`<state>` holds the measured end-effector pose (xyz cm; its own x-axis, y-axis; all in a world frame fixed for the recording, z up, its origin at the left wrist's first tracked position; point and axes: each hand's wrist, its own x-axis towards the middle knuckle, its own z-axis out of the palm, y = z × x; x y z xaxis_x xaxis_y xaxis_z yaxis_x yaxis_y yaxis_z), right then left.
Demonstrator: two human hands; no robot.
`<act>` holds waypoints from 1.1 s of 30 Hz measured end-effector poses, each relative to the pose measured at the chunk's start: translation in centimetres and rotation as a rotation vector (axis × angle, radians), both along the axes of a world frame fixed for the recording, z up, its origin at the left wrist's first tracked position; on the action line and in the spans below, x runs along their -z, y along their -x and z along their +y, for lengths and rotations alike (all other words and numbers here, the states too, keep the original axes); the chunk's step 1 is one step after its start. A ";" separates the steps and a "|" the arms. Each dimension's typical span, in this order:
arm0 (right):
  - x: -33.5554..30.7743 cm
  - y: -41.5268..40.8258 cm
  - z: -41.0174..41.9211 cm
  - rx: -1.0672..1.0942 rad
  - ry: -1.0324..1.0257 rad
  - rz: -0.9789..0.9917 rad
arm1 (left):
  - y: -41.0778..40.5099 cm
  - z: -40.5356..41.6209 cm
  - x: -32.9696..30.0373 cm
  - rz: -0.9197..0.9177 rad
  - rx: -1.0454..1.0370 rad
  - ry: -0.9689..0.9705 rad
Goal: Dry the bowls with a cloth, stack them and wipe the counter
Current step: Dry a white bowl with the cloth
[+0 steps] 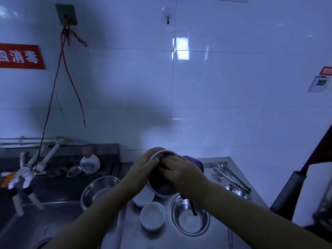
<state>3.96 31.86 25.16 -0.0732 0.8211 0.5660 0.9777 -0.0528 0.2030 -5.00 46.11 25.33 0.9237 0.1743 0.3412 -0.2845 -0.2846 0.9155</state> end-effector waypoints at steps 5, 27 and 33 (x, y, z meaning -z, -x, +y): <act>1.5 2.4 -0.6 -0.039 0.098 0.288 | 0.2 0.9 0.1 0.065 -0.130 -0.019; 2.6 -2.1 -2.8 -0.072 0.117 0.212 | 2.4 2.8 0.1 -0.109 -0.090 -1.266; 3.3 -2.7 -3.5 -0.102 0.095 0.416 | 1.5 3.7 0.8 0.011 0.064 -1.371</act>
<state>6.64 28.41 21.83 0.0613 0.8713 0.4869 0.9766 0.0483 -0.2094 -6.52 49.83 24.52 0.9211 -0.3363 0.1961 -0.3260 -0.9417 -0.0835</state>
